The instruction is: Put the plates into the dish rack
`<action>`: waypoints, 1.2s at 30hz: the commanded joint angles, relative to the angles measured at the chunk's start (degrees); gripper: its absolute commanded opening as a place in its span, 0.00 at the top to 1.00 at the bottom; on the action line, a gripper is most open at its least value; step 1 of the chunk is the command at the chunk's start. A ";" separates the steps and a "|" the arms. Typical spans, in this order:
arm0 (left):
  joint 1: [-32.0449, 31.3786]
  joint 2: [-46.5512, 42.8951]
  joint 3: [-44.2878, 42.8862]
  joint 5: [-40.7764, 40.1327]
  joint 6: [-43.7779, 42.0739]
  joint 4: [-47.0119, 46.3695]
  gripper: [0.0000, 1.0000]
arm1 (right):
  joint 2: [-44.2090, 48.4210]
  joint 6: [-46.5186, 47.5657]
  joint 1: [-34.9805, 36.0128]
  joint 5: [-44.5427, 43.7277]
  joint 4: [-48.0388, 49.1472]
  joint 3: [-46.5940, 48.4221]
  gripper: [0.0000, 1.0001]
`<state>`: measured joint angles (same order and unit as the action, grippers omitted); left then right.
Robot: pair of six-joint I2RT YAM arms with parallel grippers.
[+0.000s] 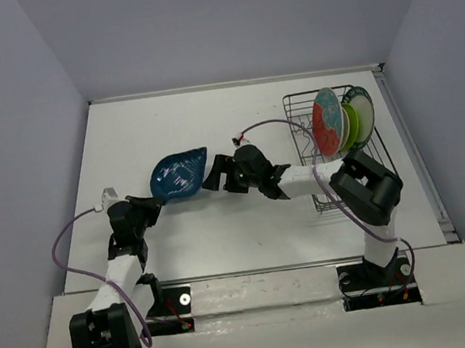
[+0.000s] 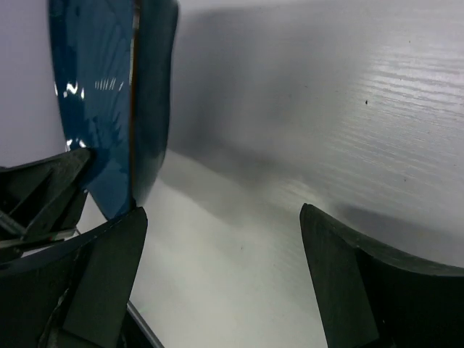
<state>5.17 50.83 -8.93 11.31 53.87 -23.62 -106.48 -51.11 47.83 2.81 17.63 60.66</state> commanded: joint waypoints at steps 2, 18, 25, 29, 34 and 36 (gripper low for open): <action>-0.86 -4.59 2.15 2.92 6.42 -14.26 0.94 | -5.92 -3.64 1.73 4.12 10.03 4.72 0.09; -1.04 -3.73 2.43 3.89 12.32 -20.77 0.94 | -0.85 4.35 6.74 1.25 14.63 -3.61 0.17; -1.04 -3.46 2.07 3.89 13.64 -22.97 0.94 | 7.95 7.60 7.27 -2.45 15.59 -10.92 0.11; -1.13 -3.63 2.77 6.17 13.20 -22.70 0.94 | 8.39 10.24 7.27 -4.92 13.14 -6.97 0.08; -1.13 -5.04 3.92 8.19 13.28 -22.35 0.94 | 4.62 10.60 7.27 -4.04 12.87 0.23 0.07; -1.21 -5.82 3.92 8.99 13.46 -22.61 0.94 | 3.30 9.37 7.27 -5.18 12.52 1.82 0.07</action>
<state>4.45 48.53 -4.16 16.05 64.60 -34.89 -101.16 -42.22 54.83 0.23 28.14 57.43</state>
